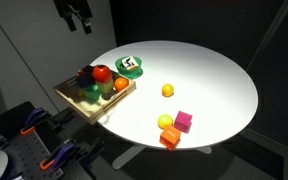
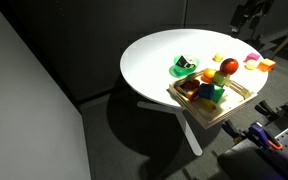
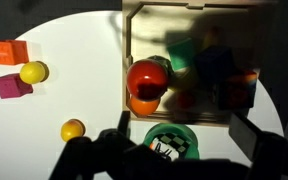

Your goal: Put the blue block in the crate

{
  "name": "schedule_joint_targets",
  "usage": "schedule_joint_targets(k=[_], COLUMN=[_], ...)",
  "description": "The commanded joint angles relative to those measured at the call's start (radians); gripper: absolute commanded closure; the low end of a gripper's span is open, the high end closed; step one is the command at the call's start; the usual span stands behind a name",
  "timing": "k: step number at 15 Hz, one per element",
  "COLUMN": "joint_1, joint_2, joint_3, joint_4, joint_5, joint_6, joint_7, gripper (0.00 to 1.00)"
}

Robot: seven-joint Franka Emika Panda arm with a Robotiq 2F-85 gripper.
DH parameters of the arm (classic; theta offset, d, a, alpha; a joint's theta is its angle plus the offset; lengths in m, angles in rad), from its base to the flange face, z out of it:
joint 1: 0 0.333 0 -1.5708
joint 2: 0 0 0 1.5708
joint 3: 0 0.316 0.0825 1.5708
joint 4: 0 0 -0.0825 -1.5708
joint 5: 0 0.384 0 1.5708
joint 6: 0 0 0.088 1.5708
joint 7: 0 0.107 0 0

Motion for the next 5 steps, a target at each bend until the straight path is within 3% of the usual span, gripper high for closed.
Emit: schedule_joint_targets(k=[1, 5], joint_1=[-0.004, -0.005], joint_2=[-0.007, -0.019], joint_3=[0.002, 0.000], joint_4=[0.001, 0.001], joint_5=[0.002, 0.003], joint_6=[-0.002, -0.002], joint_7=[-0.003, -0.004], gripper=[0.00, 0.00])
